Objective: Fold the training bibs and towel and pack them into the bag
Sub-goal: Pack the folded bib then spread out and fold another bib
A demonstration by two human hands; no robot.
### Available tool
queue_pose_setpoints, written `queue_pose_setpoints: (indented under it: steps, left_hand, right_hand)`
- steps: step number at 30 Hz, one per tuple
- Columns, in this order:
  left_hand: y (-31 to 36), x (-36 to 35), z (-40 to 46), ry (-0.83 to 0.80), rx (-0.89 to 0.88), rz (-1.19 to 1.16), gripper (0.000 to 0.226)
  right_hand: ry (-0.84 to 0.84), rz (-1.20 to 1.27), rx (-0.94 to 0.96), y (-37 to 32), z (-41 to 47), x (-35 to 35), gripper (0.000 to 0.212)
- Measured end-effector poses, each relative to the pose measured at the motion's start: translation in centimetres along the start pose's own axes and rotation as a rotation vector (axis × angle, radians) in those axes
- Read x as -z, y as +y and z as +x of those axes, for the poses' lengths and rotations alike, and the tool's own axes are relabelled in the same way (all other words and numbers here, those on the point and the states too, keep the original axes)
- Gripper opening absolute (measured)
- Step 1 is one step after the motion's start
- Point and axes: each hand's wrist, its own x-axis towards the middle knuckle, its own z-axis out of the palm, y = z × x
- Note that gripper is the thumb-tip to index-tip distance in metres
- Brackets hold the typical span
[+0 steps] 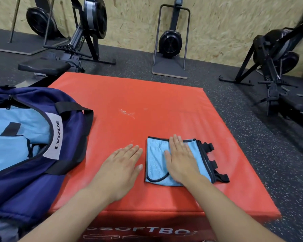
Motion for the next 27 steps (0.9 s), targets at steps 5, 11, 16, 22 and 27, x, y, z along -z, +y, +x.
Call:
queue_pose_setpoints:
  steps: [5,11,16,22,27]
  left_hand:
    - [2.2,-0.4,1.8,0.012,-0.03,-0.043,0.055]
    - [3.6,-1.6,4.2,-0.081,-0.049,-0.068,0.052]
    - [2.6,-2.8,6.2,-0.128,-0.021,-0.061,0.058]
    - [1.2,-4.0,8.0,-0.167,-0.03,-0.192,0.082]
    - [0.1,-3.0,6.3,-0.157,-0.014,-0.164,0.066]
  right_hand:
    - [0.073,0.033,0.022,1.7,-0.5,-0.3,0.076]
    - [0.106,0.13,0.066,1.6,-3.3,0.3,0.079]
    - [0.097,0.111,0.069,2.9,-6.2,-1.1,0.069]
    - [0.031,0.067,0.225,6.8,-2.4,-0.7,0.068]
    - [-0.077,0.105,0.343,8.5,-0.1,1.0,0.061]
